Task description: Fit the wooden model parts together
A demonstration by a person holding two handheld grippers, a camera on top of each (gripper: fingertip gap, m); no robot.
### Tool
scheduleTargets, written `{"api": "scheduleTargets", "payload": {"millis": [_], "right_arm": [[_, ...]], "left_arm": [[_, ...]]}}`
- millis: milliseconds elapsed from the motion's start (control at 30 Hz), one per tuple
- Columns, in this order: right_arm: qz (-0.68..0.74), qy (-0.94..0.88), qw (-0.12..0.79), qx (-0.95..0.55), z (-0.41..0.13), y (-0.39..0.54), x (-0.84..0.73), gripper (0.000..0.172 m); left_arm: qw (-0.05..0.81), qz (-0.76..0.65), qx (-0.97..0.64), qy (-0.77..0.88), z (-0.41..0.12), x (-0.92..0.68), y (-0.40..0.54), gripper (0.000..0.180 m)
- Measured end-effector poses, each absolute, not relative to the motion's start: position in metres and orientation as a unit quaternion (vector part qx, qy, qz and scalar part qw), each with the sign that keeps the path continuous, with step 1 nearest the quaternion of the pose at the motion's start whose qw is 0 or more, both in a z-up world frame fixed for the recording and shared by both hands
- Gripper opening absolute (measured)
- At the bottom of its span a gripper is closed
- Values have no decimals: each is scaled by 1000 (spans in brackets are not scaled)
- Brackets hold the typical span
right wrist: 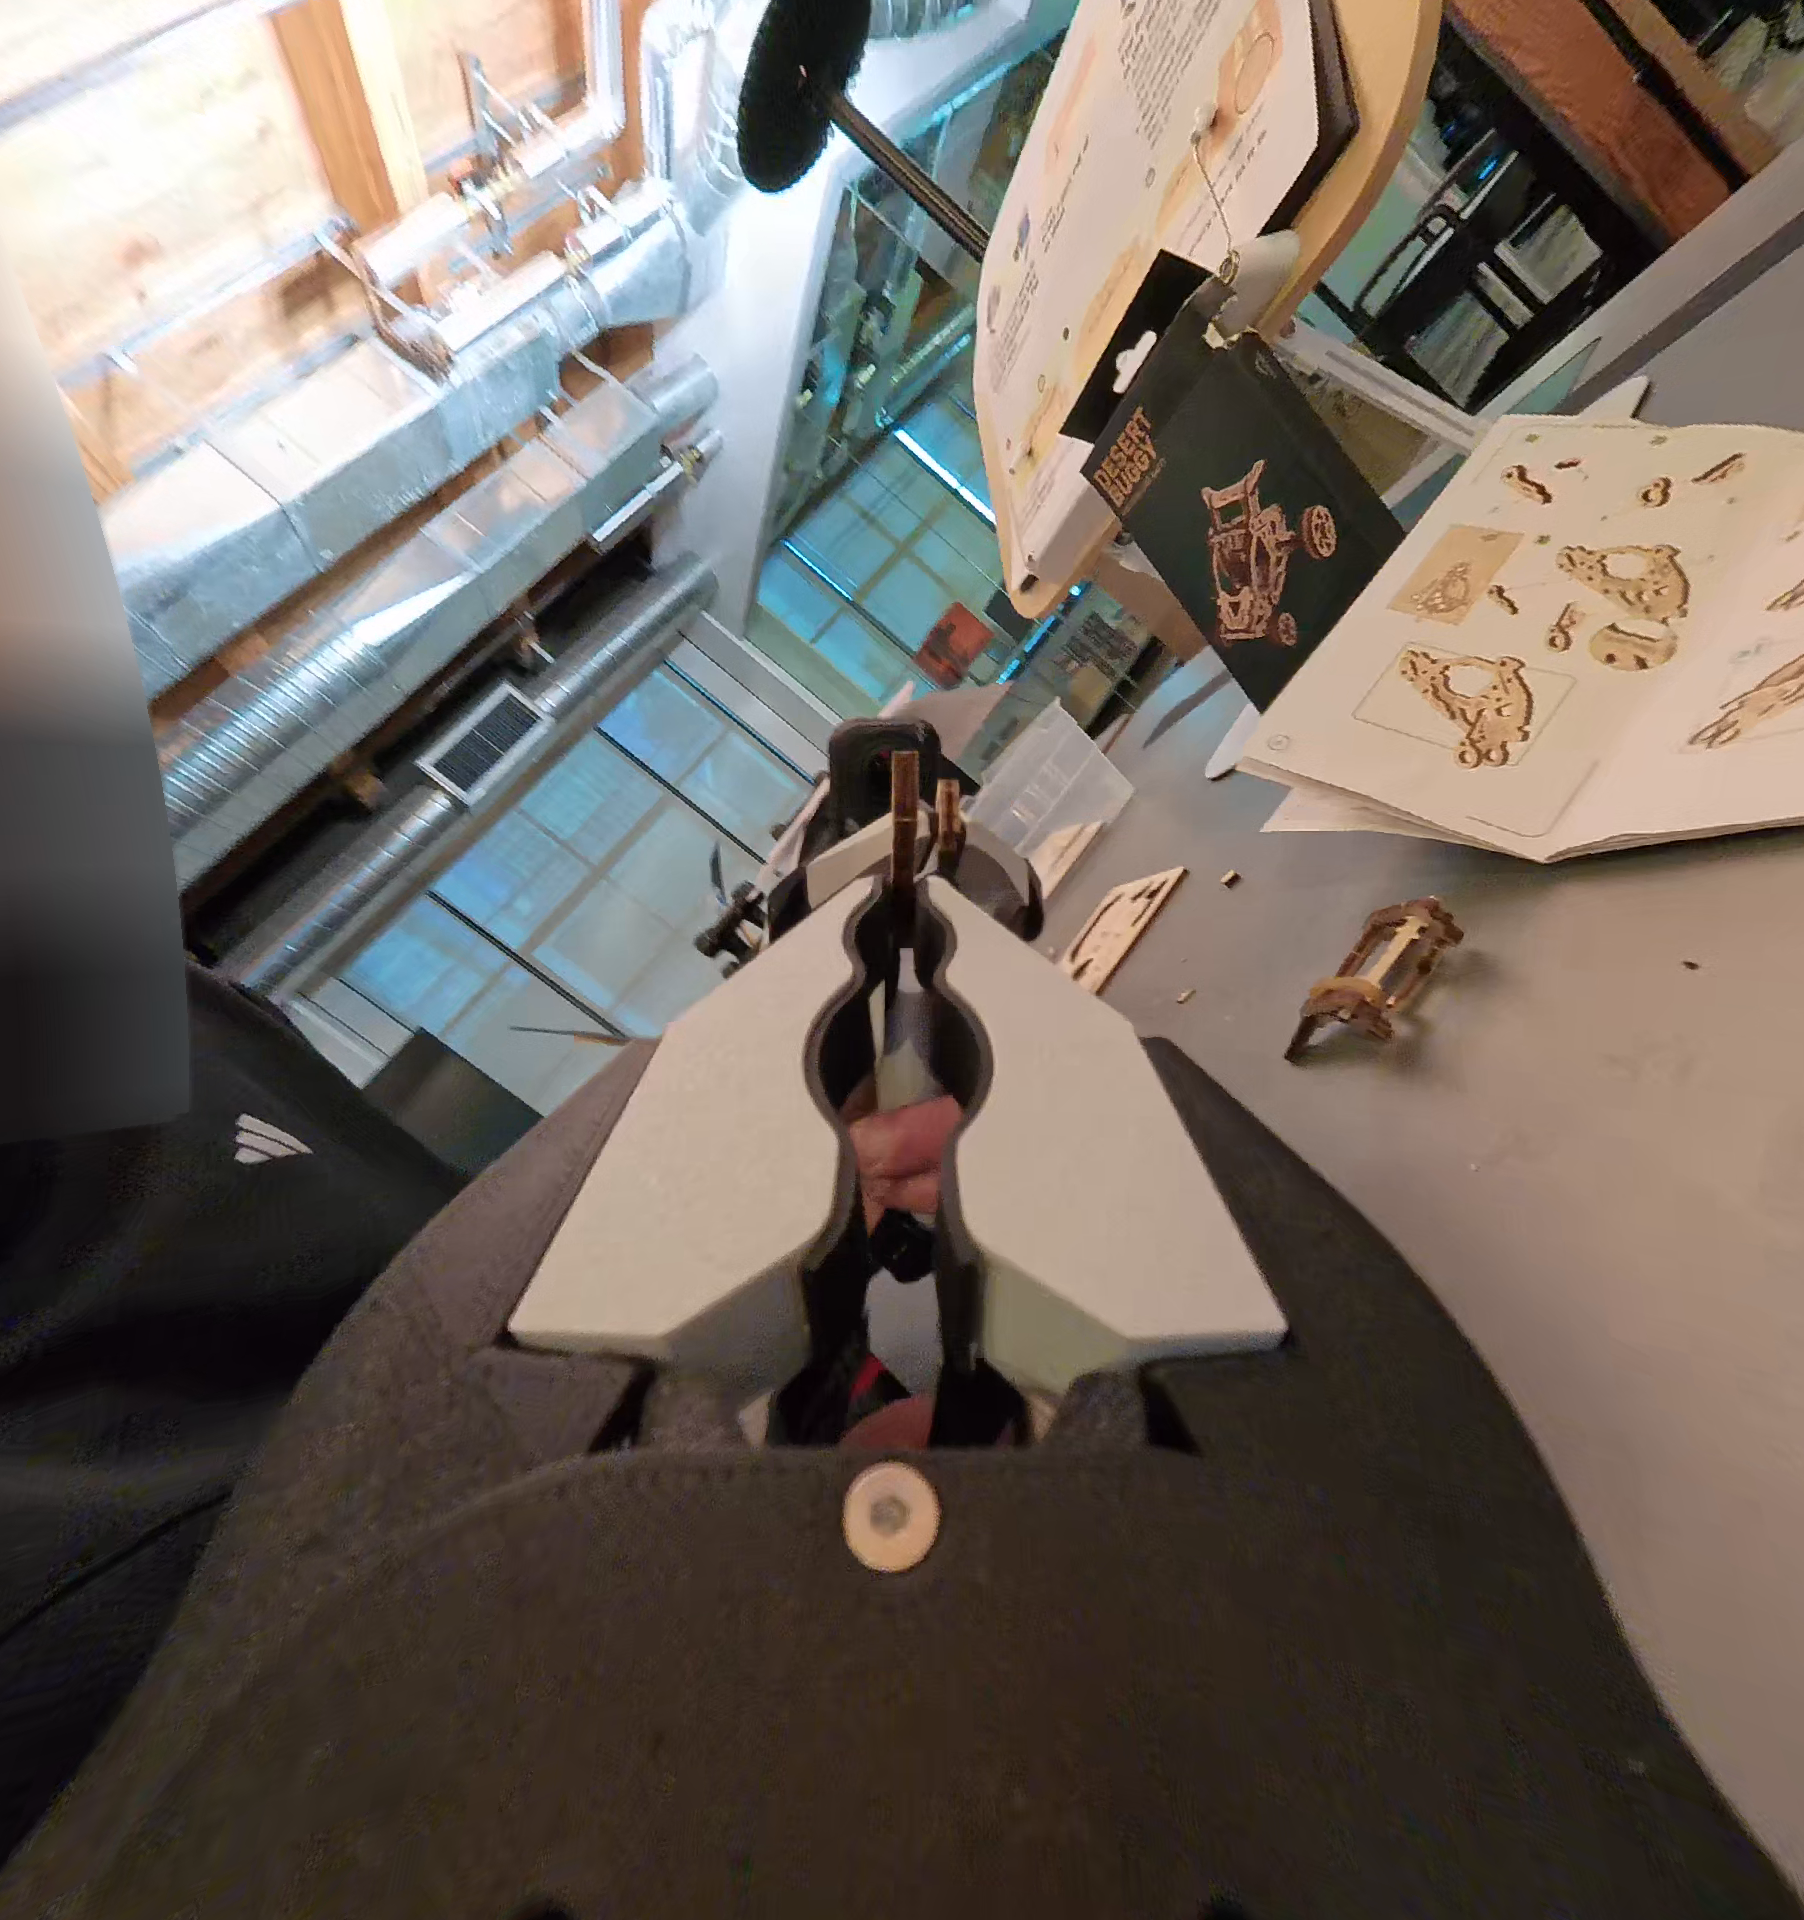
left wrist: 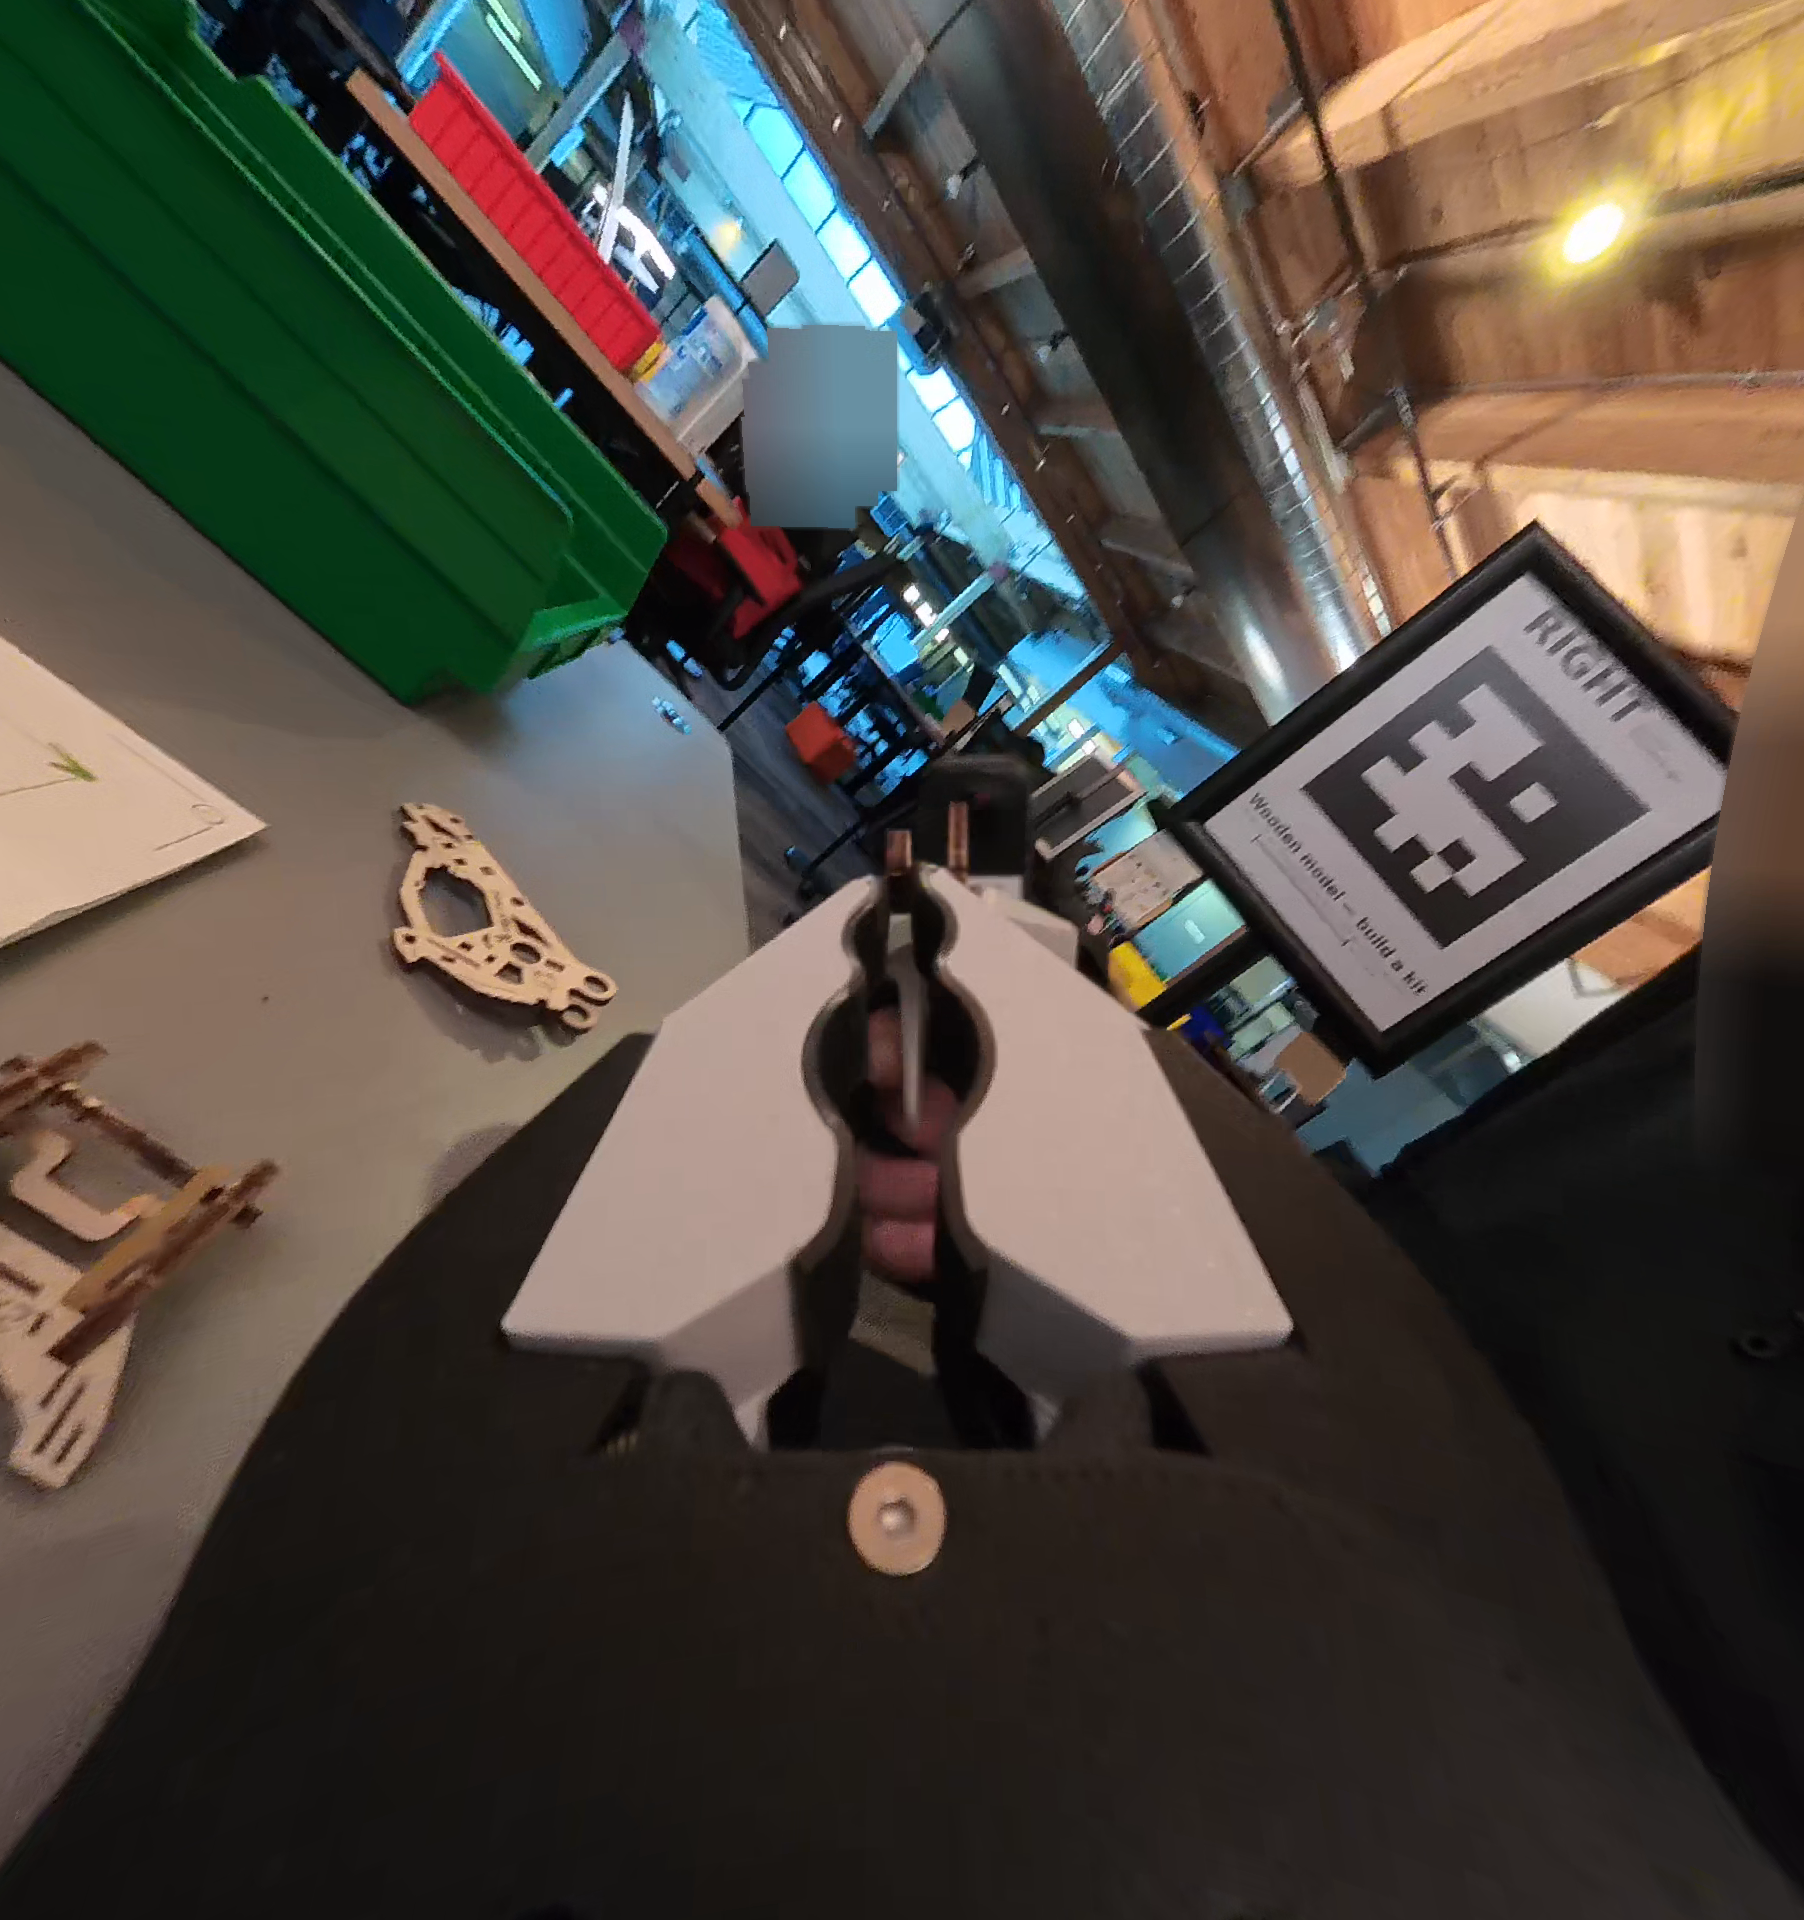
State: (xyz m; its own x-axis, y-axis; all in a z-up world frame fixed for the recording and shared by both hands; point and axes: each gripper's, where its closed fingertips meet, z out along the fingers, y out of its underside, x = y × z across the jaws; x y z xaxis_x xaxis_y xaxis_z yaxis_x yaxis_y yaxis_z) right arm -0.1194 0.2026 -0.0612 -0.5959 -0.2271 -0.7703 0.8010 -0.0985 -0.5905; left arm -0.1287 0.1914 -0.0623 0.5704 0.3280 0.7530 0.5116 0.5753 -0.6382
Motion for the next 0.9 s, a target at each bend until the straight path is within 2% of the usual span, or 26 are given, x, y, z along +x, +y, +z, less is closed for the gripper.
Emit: {"api": "scheduleTargets", "payload": {"millis": [300,900], "right_arm": [[-709,497,440,239,-49,203,-109,0],[-715,526,424,180,-43,203,-98,1]], "left_arm": [[796,-156,-372,-450,-49,-136,200,1],[794,-297,-339,-408,-43,-120,220,2]]}}
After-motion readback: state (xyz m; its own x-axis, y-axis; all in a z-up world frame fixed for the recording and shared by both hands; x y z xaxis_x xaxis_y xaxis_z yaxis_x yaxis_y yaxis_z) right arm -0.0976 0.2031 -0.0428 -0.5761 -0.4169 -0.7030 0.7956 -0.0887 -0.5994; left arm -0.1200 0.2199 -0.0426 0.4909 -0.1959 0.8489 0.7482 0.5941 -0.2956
